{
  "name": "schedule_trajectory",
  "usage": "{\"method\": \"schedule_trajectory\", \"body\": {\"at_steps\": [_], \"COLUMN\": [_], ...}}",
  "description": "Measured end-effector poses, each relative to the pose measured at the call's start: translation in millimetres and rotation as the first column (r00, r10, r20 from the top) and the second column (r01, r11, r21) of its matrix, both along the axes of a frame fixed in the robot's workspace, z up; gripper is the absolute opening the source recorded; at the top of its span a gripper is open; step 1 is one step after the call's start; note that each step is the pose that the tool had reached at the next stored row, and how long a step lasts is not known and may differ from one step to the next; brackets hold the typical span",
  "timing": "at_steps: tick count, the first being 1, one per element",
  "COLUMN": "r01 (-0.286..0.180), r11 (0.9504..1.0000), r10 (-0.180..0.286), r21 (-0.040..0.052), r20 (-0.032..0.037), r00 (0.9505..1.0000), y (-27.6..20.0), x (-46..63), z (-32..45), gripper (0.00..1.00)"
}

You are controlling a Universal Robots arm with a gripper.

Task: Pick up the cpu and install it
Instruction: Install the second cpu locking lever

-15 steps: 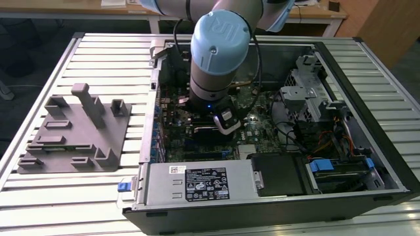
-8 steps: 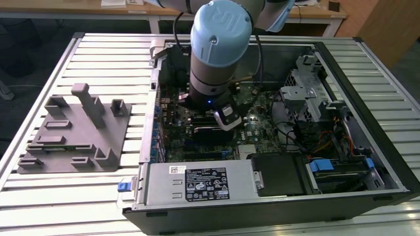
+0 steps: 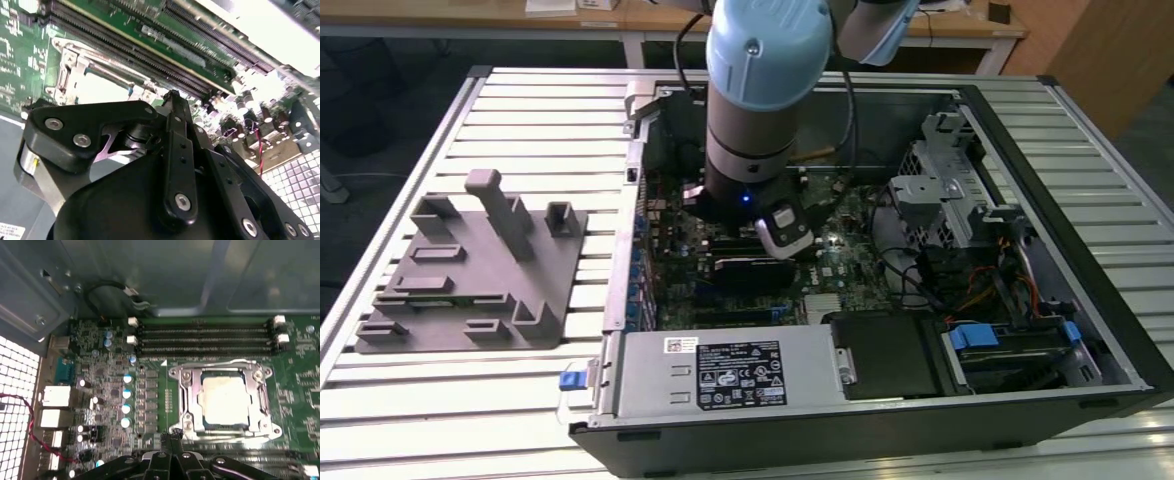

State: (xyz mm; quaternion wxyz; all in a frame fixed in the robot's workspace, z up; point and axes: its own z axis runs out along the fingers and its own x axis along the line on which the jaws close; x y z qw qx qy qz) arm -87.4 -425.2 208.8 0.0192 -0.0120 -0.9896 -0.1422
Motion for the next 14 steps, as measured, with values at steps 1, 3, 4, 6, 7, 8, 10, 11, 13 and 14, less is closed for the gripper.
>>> {"method": "schedule_trajectory", "body": {"at_steps": [1,3,4,6,7,8,10,11,13,14], "r01": [0.004,0.011,0.015,0.022,0.025,0.027,0.031,0.033,0.035,0.036], "r11": [0.9999,0.9992,0.9988,0.9982,0.9979,0.9977,0.9972,0.9969,0.9961,0.9957], "r10": [-0.004,-0.011,-0.015,-0.022,-0.025,-0.027,-0.031,-0.033,-0.035,-0.036], "r21": [-0.0127,-0.0375,-0.0464,-0.0562,-0.0595,-0.062,-0.0679,-0.072,-0.0809,-0.0856], "r20": [0.0001,0.0001,0.0002,0.0005,0.0006,0.0007,0.0008,0.0009,0.0013,0.0014], "r00": [1.0,0.9999,0.9999,0.9998,0.9997,0.9996,0.9995,0.9995,0.9994,0.9994], "y": [0.2,0.6,0.8,1.7,2.1,2.5,3.4,4.1,6.4,7.9], "x": [0.1,0.9,1.7,4.2,6.1,8.1,11.7,13.0,14.7,15.3], "z": [0.6,1.2,1.2,1.1,1.1,1.1,1.2,1.2,1.1,1.1], "gripper": [0.11,0.11,0.11,0.11,0.11,0.11,0.11,0.11,0.11,0.11]}}
